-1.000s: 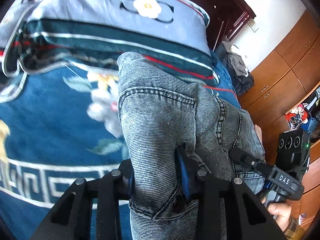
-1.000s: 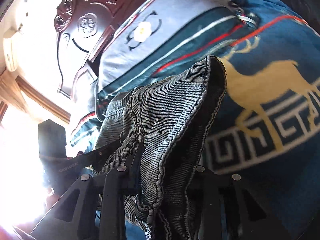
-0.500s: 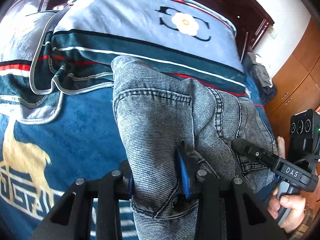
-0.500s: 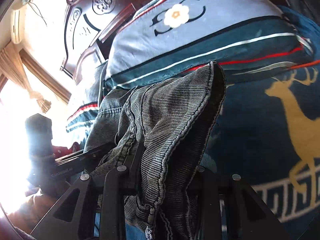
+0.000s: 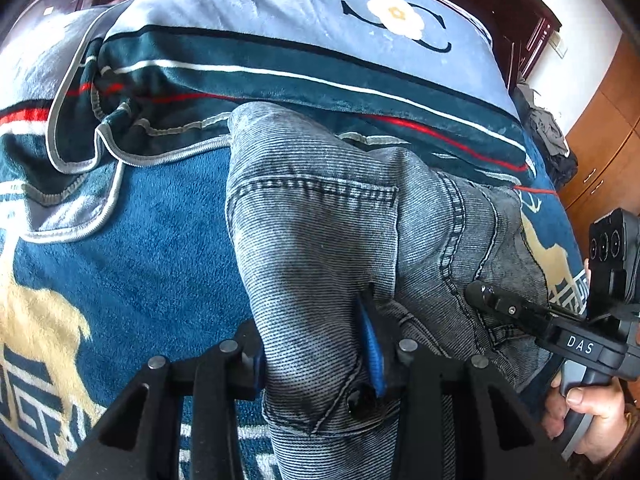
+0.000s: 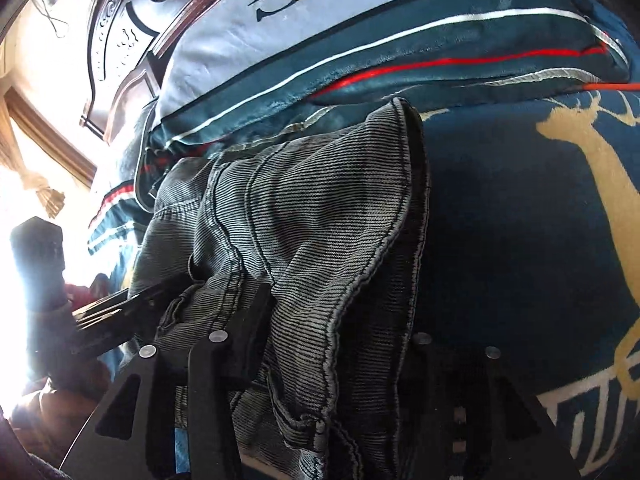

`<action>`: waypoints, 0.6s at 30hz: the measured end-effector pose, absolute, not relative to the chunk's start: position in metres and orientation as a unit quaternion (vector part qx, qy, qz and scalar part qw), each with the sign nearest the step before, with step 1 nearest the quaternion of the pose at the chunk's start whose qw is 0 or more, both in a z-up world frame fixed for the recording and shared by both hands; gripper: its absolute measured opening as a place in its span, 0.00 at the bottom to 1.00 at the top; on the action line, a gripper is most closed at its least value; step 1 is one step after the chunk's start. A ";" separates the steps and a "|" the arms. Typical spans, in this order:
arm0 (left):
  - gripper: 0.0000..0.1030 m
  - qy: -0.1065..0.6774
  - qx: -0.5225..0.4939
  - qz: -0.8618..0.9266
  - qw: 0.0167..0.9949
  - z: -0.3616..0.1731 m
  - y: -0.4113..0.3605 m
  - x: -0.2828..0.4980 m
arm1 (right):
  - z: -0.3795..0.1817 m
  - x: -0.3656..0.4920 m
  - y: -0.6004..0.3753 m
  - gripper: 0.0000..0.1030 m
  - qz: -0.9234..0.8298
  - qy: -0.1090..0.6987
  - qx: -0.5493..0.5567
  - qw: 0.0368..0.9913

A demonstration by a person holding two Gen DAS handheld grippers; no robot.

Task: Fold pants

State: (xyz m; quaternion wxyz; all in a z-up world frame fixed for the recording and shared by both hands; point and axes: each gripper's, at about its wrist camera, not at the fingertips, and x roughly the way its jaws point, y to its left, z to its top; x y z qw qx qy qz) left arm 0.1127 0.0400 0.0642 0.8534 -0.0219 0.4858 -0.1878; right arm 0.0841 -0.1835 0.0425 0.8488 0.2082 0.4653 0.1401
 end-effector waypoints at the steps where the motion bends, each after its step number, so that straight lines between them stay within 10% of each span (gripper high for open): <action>1: 0.40 0.485 -0.019 -0.186 0.854 0.065 0.039 0.112 | 0.041 0.085 -0.183 0.44 0.138 0.465 0.207 0.850; 18: 0.42 0.477 -0.018 -0.209 0.854 0.102 0.057 0.054 | 0.072 0.037 -0.212 0.48 0.139 0.466 0.249 0.838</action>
